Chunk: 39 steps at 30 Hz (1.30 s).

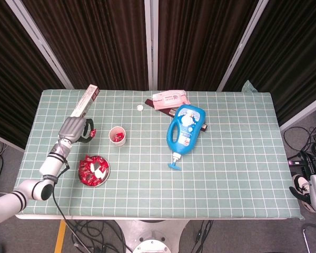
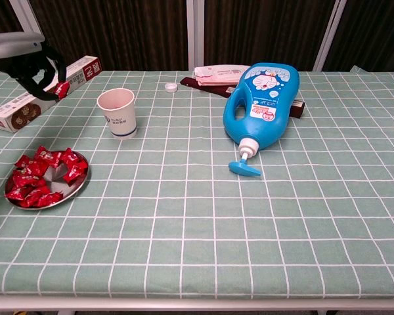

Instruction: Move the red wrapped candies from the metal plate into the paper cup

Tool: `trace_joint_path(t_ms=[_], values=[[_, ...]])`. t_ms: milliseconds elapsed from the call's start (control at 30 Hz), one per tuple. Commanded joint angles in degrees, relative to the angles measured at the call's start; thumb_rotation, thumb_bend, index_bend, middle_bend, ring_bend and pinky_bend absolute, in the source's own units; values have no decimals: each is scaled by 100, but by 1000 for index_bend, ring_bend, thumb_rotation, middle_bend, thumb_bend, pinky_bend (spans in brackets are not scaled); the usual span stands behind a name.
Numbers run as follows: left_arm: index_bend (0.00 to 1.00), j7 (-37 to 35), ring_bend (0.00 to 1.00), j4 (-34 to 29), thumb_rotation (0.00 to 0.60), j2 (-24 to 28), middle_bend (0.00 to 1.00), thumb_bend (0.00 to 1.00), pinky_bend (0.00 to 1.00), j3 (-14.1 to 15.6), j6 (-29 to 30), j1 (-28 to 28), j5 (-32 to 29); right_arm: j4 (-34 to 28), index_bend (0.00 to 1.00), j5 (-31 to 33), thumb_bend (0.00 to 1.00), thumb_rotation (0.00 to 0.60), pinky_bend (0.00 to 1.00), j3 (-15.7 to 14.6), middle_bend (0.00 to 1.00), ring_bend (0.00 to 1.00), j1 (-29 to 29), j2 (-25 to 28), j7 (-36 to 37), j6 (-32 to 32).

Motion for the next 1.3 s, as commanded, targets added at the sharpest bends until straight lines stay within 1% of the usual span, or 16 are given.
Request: trace_joint_path(t_ms=[33, 167, 333, 433, 633, 833, 967, 1067, 1133, 1200, 1300], values=[[652, -65, 927, -479, 600, 255, 804, 381, 1000, -121, 137, -60, 202, 5, 0, 0, 58, 600, 318, -5, 115, 47, -6, -4, 7, 5], [646, 40, 927, -531, 600, 137, 804, 381, 1000, -170, -55, -301, 171, 23, 0, 23, 59, 600, 318, -11, 115, 47, -24, -5, 26, 10], [637, 223, 927, -318, 600, -127, 803, 382, 1000, -212, -304, -589, -9, 52, 0, 57, 59, 600, 319, -9, 115, 47, -54, 10, 67, 30], [622, 399, 927, -232, 600, -202, 800, 383, 1000, -172, -430, -711, -94, 82, 0, 77, 58, 600, 319, -10, 114, 47, -64, 10, 96, 26], [535, 732, 924, -275, 600, -163, 786, 381, 1000, -60, -593, -818, -312, 147, 0, 85, 58, 600, 320, -7, 115, 47, -58, -6, 160, 1], [417, 903, 920, -421, 600, -65, 770, 375, 1000, 22, -631, -854, -448, 166, 0, 68, 58, 600, 320, 8, 115, 47, -38, -20, 189, -4], [400, 906, 916, -687, 600, 139, 765, 374, 1000, 10, -383, -752, -431, 164, 0, 52, 58, 600, 320, 9, 115, 47, -21, -27, 180, -18], [399, 864, 915, -1001, 600, 407, 763, 370, 1000, 21, -126, -591, -365, 161, 0, 35, 59, 600, 320, 16, 115, 47, 7, -30, 181, -43], [399, 818, 916, -1242, 600, 602, 763, 347, 1000, 69, 125, -409, -278, 158, 0, 5, 58, 600, 321, 18, 115, 47, 19, -36, 193, -37], [402, 751, 916, -1457, 600, 767, 765, 305, 1000, 172, 433, -167, -143, 157, 0, -21, 59, 600, 321, 12, 115, 47, 22, -34, 199, -28], [423, 613, 916, -1673, 600, 943, 769, 285, 1000, 393, 853, 227, 79, 138, 0, -47, 58, 600, 321, 7, 115, 47, 18, -16, 197, -8]])
